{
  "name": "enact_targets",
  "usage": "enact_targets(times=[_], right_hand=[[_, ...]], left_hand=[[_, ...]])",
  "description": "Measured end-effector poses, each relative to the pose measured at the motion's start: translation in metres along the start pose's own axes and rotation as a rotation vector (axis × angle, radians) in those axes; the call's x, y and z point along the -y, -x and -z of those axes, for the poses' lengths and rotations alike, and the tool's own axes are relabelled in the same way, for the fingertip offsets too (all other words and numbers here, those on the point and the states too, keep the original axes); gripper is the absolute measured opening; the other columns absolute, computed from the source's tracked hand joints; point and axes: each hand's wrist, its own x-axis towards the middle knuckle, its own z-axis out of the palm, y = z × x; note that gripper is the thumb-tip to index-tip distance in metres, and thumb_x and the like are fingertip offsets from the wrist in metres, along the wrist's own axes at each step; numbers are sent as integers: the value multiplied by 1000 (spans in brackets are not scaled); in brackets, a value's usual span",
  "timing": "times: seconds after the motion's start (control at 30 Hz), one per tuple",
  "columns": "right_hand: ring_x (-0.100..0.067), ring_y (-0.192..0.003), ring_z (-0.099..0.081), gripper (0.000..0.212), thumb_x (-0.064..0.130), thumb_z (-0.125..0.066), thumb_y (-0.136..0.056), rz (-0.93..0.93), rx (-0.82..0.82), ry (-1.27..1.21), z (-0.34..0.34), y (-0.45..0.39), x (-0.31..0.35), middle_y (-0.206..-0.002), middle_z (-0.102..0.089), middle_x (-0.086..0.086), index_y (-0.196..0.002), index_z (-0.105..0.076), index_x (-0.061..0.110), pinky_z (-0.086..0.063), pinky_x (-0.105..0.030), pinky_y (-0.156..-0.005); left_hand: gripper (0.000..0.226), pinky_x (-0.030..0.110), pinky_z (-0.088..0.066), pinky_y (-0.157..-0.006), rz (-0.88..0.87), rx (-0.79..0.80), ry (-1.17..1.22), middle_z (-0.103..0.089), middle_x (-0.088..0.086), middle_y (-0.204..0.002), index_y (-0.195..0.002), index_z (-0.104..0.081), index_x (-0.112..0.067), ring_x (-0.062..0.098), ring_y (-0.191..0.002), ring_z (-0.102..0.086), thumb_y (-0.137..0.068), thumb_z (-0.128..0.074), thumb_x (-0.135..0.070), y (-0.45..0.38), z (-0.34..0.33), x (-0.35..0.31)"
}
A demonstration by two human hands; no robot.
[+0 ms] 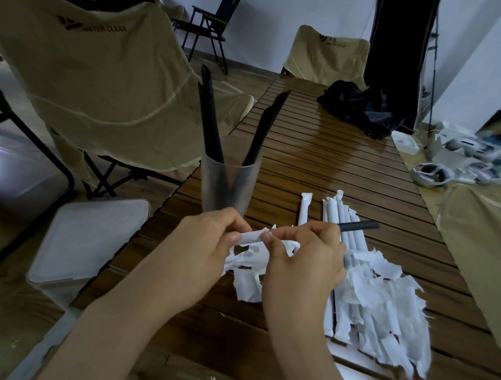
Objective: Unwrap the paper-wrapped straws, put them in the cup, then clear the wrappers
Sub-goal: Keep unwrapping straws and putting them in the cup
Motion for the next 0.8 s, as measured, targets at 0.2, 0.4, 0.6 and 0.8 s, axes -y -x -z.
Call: enact_targets(times=[0.2,0.4,0.6,0.8], right_hand=[[-5,-100,-47,9,17,-69,-85,40,67,-183,1,-3,0,-100,-43,9,-79,-63,23,-46,-17,-82],[-2,-97,-47,13,18,-66,-87,-38,120,-281,-2,3,0,-96,-44,13,-78,-61,25,-42,-11,-79],[0,-90,-53,9,22,-65,-86,-63,57,-374,-3,6,5,-98,-53,12,-85,-61,30,-43,-7,-69],[-6,-82,-59,7,22,-68,-85,-172,56,-474,-3,6,2,-90,-63,7,-81,-67,28,-56,-31,-75]], left_hand=[[29,1,-40,-66,17,41,65,-67,-15,-95,-119,-62,-36,-3,-85,-59,-100,-42,-26,-1,0,3],[28,-4,-39,-68,5,20,100,-70,-15,-98,-117,-65,-34,-12,-89,-57,-97,-47,-26,0,0,9],[27,-1,-41,-66,17,3,173,-68,-16,-88,-117,-64,-33,-11,-83,-60,-97,-48,-26,-1,-2,3],[27,-3,-39,-70,31,24,210,-64,-24,-83,-118,-64,-32,-14,-84,-60,-97,-49,-24,2,-3,0]])
